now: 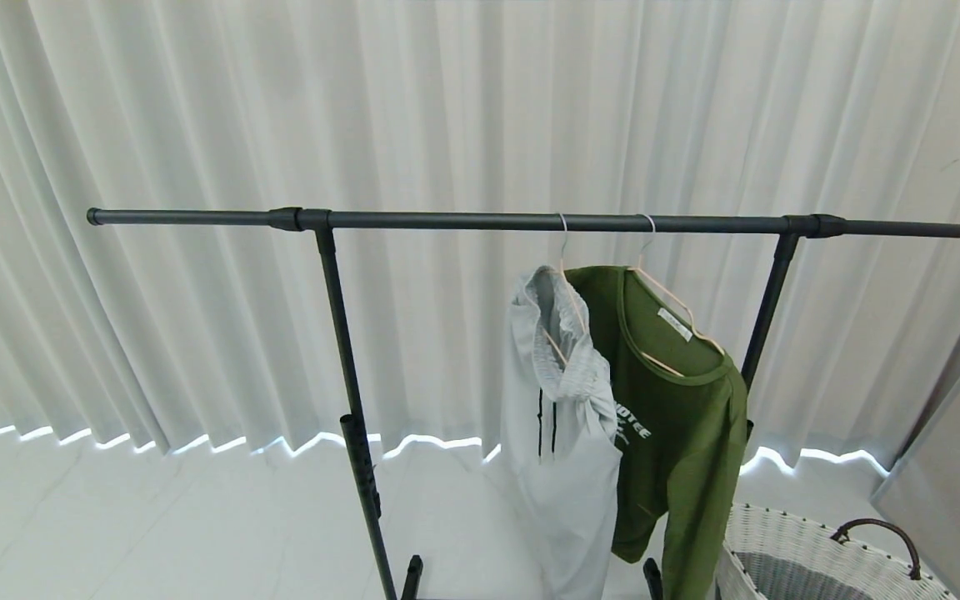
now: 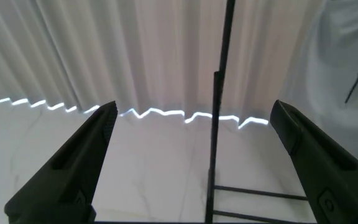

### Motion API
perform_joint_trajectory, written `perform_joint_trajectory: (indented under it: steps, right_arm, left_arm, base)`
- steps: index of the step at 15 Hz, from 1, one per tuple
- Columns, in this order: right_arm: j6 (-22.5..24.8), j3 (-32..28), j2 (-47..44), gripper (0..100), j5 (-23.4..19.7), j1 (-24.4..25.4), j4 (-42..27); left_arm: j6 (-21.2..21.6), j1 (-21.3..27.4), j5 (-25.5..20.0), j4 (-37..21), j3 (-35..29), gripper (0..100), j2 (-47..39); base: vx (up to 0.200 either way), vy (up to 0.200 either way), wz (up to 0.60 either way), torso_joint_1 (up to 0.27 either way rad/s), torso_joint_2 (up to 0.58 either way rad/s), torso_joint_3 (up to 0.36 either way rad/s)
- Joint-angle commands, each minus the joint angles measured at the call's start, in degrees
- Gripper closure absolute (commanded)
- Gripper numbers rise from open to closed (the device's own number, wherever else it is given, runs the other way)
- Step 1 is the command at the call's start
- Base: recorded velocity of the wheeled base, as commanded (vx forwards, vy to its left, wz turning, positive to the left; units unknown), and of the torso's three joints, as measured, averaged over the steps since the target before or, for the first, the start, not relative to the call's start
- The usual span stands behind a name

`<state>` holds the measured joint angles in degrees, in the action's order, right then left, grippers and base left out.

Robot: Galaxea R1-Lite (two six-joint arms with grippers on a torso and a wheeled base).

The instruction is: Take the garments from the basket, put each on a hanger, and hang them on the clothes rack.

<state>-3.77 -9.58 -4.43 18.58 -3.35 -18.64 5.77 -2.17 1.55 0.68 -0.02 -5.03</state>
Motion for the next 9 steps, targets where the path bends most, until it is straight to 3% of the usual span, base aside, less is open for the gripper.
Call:
perform_joint_trajectory:
  steps: [1,3,6,8,9]
  right_arm:
    - [1.39,0.0,0.21,0,-1.53,0.54,0.01]
    - [3.68,0.0,3.72,0,-2.85,3.26,0.09]
    - [5.7,0.27,4.43,0,-4.6,3.35,0.62]
    - [5.61,4.04,4.43,0,-5.48,3.35,8.62]
    - [5.79,6.68,4.43,0,-9.0,3.35,13.89]
  left_arm:
    - [-0.05,3.31,0.03,-0.07,0.02,0,2.49]
    - [-1.72,3.22,0.21,-0.16,0.02,0,3.36]
    - [-1.99,2.61,0.12,-0.16,0.02,0,5.03]
    - [-1.99,2.61,0.12,-0.16,0.02,0,5.03]
    - [-1.99,2.61,0.12,-0.16,0.02,0,5.03]
  base:
    - [0.0,0.0,0.0,0.0,0.0,0.0]
    - [0.0,0.0,0.0,0.0,0.0,0.0]
    - [0.0,0.0,0.0,0.0,0.0,0.0]
    - [0.0,0.0,0.0,0.0,0.0,0.0]
    - [0.0,0.0,0.0,0.0,0.0,0.0]
